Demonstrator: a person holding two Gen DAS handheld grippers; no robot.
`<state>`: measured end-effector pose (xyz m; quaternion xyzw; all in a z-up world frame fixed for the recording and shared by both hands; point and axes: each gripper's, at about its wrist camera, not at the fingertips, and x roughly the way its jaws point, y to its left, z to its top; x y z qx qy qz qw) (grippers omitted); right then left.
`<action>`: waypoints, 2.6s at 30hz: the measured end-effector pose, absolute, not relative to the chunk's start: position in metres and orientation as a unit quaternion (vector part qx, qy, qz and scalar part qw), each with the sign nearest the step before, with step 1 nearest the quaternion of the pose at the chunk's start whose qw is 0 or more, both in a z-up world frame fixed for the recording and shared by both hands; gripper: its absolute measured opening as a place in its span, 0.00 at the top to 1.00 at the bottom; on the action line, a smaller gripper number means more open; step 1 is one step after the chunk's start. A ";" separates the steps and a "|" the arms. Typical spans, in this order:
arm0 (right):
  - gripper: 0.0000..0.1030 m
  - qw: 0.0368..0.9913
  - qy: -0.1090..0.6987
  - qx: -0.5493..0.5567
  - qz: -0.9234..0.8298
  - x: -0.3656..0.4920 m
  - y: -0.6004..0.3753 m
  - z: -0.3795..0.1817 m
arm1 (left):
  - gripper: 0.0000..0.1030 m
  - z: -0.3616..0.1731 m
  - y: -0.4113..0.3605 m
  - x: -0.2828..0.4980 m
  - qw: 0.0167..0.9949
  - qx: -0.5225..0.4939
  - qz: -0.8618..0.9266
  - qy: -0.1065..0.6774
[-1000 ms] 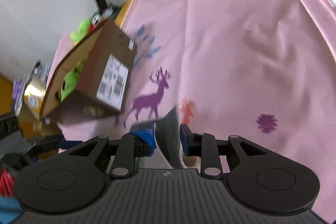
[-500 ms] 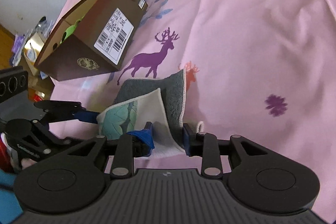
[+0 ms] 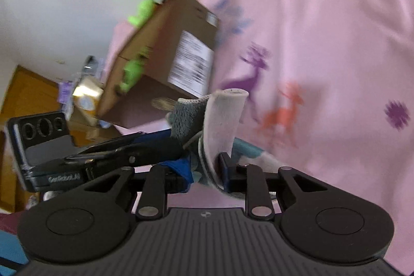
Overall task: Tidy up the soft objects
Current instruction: 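Carry the towel with the right gripper over the box, then lower the towel into the box and open the right gripper, then lift the open right gripper out of the box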
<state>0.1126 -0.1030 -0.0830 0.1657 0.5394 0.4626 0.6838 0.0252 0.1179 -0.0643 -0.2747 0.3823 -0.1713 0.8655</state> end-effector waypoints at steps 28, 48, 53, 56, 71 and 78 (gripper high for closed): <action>0.95 0.675 0.422 -0.013 0.605 0.136 0.193 -0.002 | 0.80 -0.027 0.328 -0.027 0.890 -0.344 0.021 0.300; 0.93 0.755 0.443 0.020 0.484 0.175 0.200 -0.029 | 0.77 -0.020 0.359 -0.040 0.905 -0.223 0.041 0.360; 0.92 0.753 0.438 -0.029 0.491 0.159 0.170 -0.016 | 0.70 -0.012 0.340 -0.038 0.910 -0.206 -0.041 0.357; 0.92 0.740 0.457 -0.074 0.488 0.149 0.158 -0.021 | 0.68 -0.008 0.325 -0.034 0.912 -0.187 -0.083 0.355; 0.91 0.738 0.474 -0.055 0.478 0.138 0.196 -0.040 | 0.50 -0.008 0.345 -0.014 0.908 -0.190 -0.017 0.373; 0.91 0.769 0.420 -0.005 0.481 0.134 0.178 -0.005 | 0.49 -0.002 0.331 -0.018 0.915 -0.180 -0.015 0.362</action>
